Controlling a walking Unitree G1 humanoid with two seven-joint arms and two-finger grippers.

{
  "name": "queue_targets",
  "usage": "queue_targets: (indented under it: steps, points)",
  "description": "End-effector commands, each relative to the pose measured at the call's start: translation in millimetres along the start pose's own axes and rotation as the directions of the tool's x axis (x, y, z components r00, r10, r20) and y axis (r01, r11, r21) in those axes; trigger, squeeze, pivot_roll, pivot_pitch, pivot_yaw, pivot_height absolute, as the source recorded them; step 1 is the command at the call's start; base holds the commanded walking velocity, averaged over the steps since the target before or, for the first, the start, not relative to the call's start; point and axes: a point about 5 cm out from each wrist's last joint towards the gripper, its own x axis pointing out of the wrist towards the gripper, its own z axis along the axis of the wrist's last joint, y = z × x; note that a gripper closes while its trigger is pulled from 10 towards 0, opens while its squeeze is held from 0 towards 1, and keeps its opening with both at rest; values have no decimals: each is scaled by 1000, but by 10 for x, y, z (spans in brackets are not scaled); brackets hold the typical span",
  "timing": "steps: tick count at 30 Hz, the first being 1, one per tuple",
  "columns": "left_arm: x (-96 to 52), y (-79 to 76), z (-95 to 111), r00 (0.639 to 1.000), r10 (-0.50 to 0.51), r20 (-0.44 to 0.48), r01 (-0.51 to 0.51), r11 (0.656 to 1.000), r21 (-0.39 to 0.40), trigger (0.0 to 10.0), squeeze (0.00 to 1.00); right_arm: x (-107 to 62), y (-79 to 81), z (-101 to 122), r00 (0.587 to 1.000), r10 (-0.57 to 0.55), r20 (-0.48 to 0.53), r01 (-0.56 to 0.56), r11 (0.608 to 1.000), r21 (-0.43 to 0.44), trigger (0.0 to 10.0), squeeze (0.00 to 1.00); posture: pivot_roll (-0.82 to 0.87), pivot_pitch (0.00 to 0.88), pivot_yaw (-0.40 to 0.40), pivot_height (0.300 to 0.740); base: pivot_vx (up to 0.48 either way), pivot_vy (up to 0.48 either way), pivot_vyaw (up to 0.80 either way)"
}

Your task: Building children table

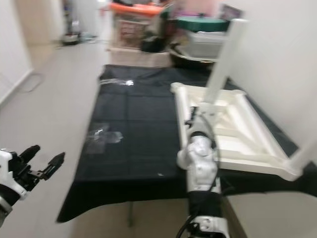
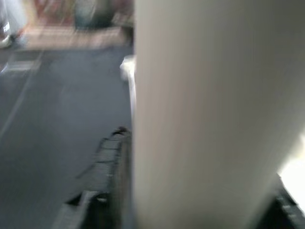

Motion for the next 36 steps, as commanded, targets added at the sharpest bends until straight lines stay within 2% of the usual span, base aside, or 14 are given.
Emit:
queue_targets:
  steps: [1,5,6,7,9,16,18,20,22,24,28,30,31,36]
  points:
    - [-10,2,-40,1000,-8,-25,8,1000,-9,10000,0,7,78,-40,997,71,-4,-71,997,11,10000,1000,74,0,-77,740,0,0,0]
    - [-4,9,-43,1000,-3,-24,3,1000,-8,10000,0,131,295,327,943,299,147,-306,952,31,10000,1000,85,0,-90,740,0,0,0]
    - [-4,14,-42,1000,-1,-23,0,1000,-9,10000,0,142,325,444,918,353,183,-366,929,45,10000,0,84,0,-91,740,0,0,0]
    - [-4,14,-42,1000,-1,-23,0,1000,-9,10000,0,142,325,444,918,353,183,-366,929,45,10000,0,84,0,-91,740,0,0,0]
    - [4,19,-36,1000,7,-16,-7,1000,-11,10000,0,33,479,737,720,635,280,-657,754,-22,10000,0,94,0,-96,740,0,0,0]
    - [18,20,-34,1000,6,-14,-6,1000,-12,10000,0,-40,576,758,542,801,256,-803,583,-125,10000,0,99,0,-97,740,0,0,0]
    - [30,18,-30,1000,-1,-15,1,1000,-12,10000,0,-171,768,589,334,931,150,-913,359,-196,10000,0,108,0,-103,740,0,0,0]
    - [34,17,-29,1000,-2,-15,2,1000,-12,10000,0,-209,832,519,273,956,110,-932,292,-216,10000,0,108,0,-103,740,0,0,0]
    - [34,12,-28,1000,1,-13,-1,1000,-11,10000,0,-98,956,376,372,927,50,-895,372,-245,1569,0,114,0,-112,740,0,0,0]
    - [33,8,-27,1000,4,-12,-4,1000,-11,10000,0,-28,981,353,449,892,53,-866,449,-220,0,0,118,0,-115,740,0,0,0]
    - [25,2,-28,1000,9,-10,-9,1000,-11,10000,0,128,924,328,639,765,75,-754,643,-135,0,0,121,0,-117,740,0,0,0]
    - [16,0,-29,1000,10,-9,-10,1000,-11,10000,0,253,784,263,799,600,35,-596,799,-87,0,0,112,0,-113,740,0,0,0]
    - [10,-3,-25,1000,7,-7,-7,1000,-13,10000,0,360,461,126,956,290,-36,-291,956,-36,0,0,99,0,-110,740,0,0,0]
    - [5,-12,-19,1000,0,-4,-1,1000,-17,10000,0,315,59,-73,989,-81,-126,76,996,-45,0,0,91,0,-103,740,0,0,0]
